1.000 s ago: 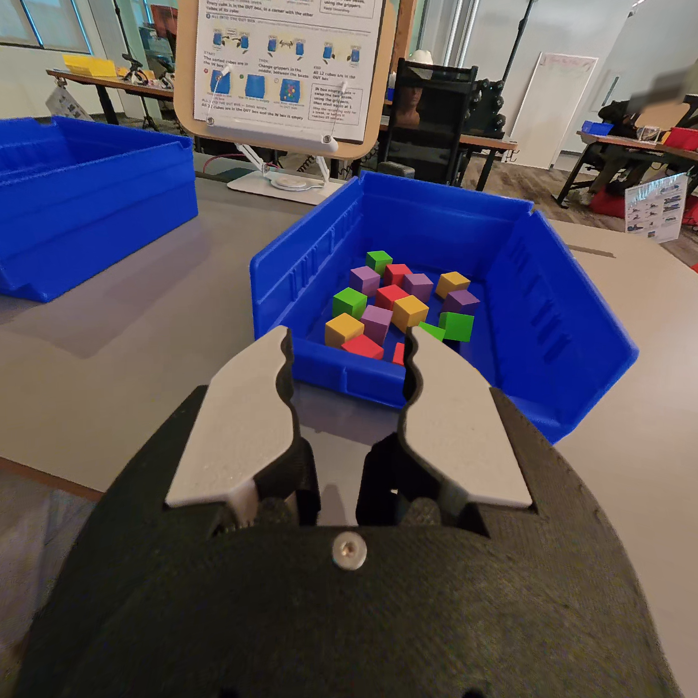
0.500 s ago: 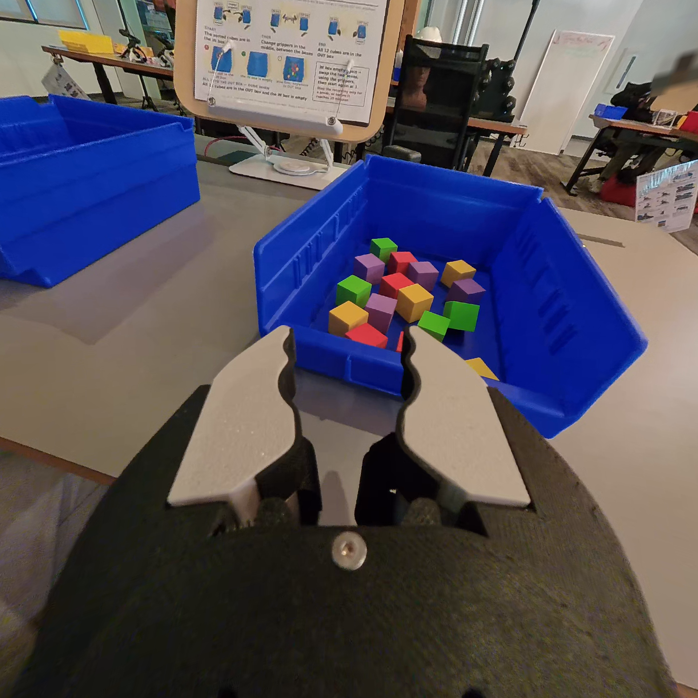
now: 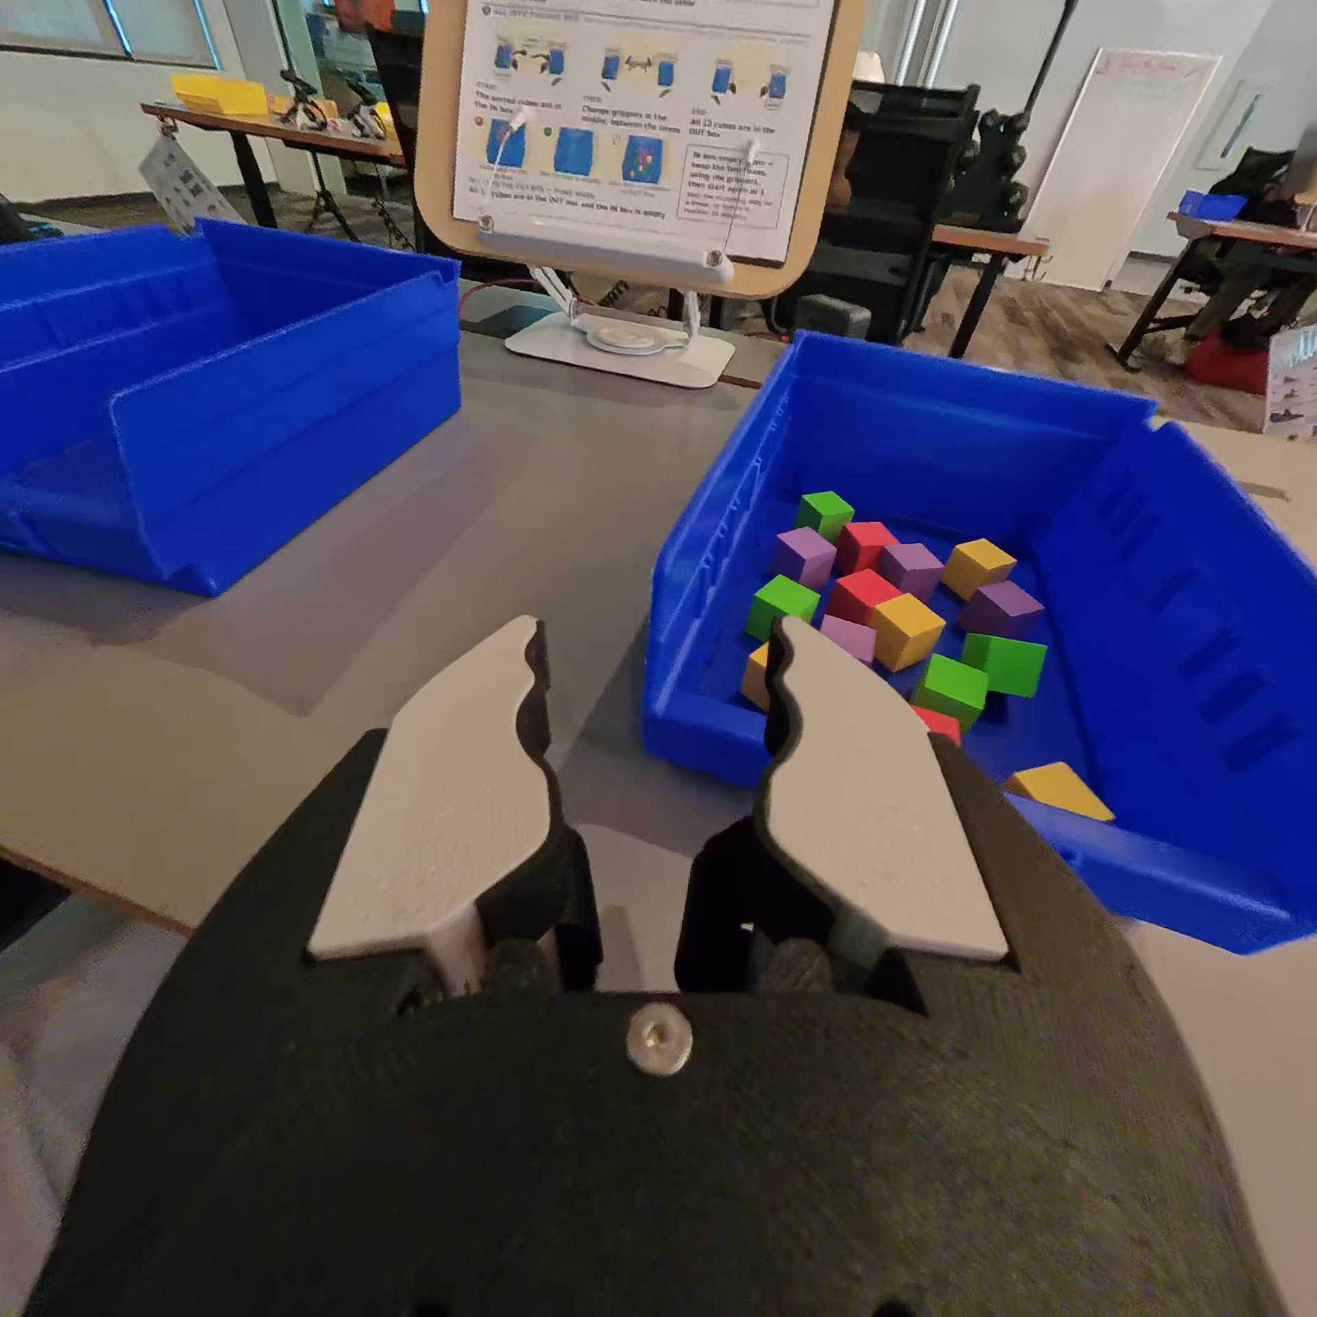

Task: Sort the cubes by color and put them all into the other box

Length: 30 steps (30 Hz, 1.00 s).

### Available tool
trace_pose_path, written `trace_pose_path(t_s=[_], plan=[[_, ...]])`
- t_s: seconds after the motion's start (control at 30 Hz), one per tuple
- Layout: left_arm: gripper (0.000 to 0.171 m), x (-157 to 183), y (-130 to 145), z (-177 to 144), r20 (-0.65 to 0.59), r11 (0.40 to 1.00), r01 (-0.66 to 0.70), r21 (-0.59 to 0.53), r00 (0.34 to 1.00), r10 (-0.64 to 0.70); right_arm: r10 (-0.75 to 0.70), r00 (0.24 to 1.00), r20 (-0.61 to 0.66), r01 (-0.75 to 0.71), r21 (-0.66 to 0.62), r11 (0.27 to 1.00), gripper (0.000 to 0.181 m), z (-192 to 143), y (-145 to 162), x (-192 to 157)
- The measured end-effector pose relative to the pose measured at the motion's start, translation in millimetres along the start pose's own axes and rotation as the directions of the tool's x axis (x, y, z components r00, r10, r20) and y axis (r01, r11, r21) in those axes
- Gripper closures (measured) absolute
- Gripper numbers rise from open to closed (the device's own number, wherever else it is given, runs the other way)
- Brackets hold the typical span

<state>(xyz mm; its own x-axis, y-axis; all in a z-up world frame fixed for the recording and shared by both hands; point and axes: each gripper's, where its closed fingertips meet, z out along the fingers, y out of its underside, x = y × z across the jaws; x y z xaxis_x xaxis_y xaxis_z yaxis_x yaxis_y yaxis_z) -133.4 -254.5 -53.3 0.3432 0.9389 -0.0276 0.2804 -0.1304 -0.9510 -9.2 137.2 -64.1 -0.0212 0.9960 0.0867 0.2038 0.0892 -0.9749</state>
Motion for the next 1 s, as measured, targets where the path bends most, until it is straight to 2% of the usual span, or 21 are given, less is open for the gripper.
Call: trace_pose_path(t_s=[0.17, 0.3, 0.4, 0.5, 0.57, 0.67, 0.83, 1.0], plan=[[0.080, -1.8, 8.0, 21.0, -0.070, 0.994, 0.108, -0.022, 0.992, -0.109, 0.028, 0.998, -0.048, -0.032, -0.084, 0.996, 0.131, 26.6, 5.4, -2.0], [0.079, -8.3, 18.5, 35.4, -0.061, 0.988, 0.148, -0.051, 0.987, -0.151, -0.006, 0.995, -0.098, -0.007, -0.127, 0.992, 0.138, 44.2, 7.7, 2.2], [0.083, -9.8, 27.0, 45.8, -0.050, 0.982, 0.175, -0.075, 0.983, -0.179, 0.016, 0.995, -0.094, -0.030, -0.149, 0.988, 0.152, 58.0, 6.6, 2.1], [0.102, -7.0, 33.2, 55.6, -0.058, 0.981, 0.158, -0.111, 0.985, -0.165, 0.027, 0.993, -0.113, -0.046, -0.167, 0.985, 0.165, 67.9, 6.2, 6.9], [0.139, -6.0, 35.6, 60.0, -0.062, 0.985, 0.110, -0.130, 0.991, -0.118, 0.023, 0.994, -0.106, -0.042, -0.177, 0.983, 0.167, 71.2, 5.9, 6.6], [0.164, -15.1, 37.5, 61.8, -0.016, 0.988, 0.061, -0.140, 0.998, -0.064, -0.043, 0.992, -0.115, 0.020, -0.197, 0.980, 0.169, 72.4, 5.9, 6.4], [0.167, -20.8, 42.0, 50.3, 0.042, 0.976, 0.127, -0.178, 0.992, -0.122, -0.084, 0.996, -0.033, 0.076, -0.196, 0.978, 0.171, 71.2, 4.7, -5.2], [0.167, -18.0, 51.5, 17.3, 0.152, 0.963, 0.203, -0.176, 0.972, -0.177, -0.099, 0.993, 0.064, 0.109, -0.178, 0.978, 0.174, 70.0, 1.4, -23.8]])
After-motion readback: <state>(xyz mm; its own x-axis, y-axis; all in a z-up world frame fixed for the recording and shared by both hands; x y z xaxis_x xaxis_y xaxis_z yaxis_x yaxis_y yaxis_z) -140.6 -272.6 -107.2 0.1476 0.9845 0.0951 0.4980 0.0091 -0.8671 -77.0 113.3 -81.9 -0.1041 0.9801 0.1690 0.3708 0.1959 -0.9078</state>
